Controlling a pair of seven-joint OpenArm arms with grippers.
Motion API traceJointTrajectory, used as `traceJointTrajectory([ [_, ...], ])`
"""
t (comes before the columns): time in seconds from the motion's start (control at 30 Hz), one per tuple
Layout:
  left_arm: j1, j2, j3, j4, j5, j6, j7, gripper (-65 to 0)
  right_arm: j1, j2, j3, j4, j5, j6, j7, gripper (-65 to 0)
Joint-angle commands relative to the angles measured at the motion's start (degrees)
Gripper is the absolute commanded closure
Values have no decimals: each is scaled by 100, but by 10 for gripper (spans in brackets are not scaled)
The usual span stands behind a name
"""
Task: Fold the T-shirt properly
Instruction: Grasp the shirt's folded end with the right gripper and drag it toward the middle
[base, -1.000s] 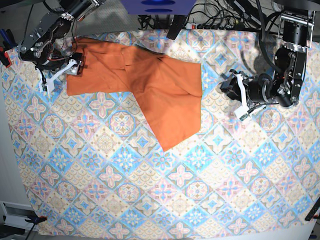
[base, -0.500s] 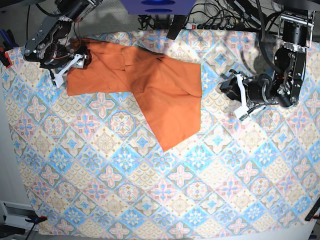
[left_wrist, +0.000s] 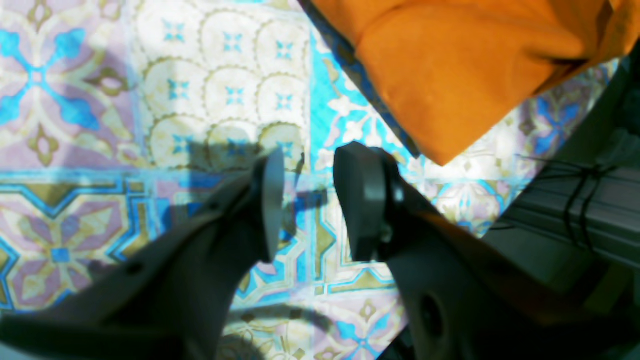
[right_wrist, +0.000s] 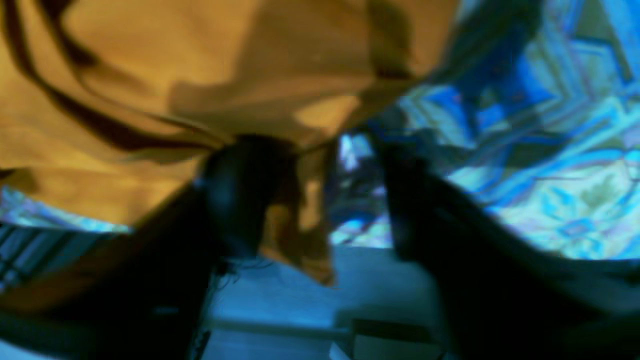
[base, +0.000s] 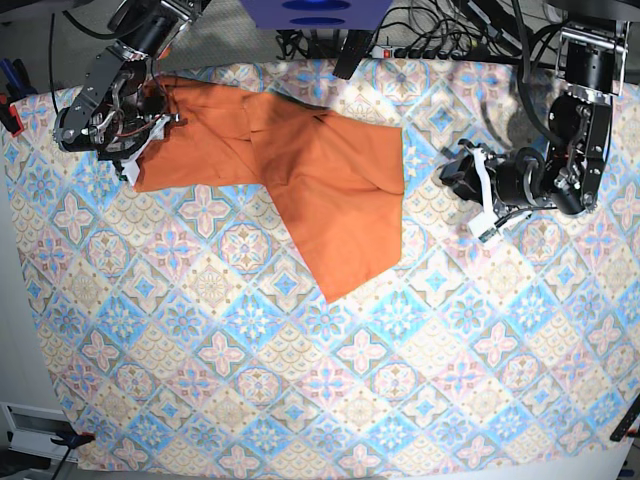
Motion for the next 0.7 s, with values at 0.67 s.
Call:
traceJointTrajectory([
  [0.67,-50,-21,5,77,-79,-30,-72,-205,106,-18,-438,993,989,130,486,-71],
])
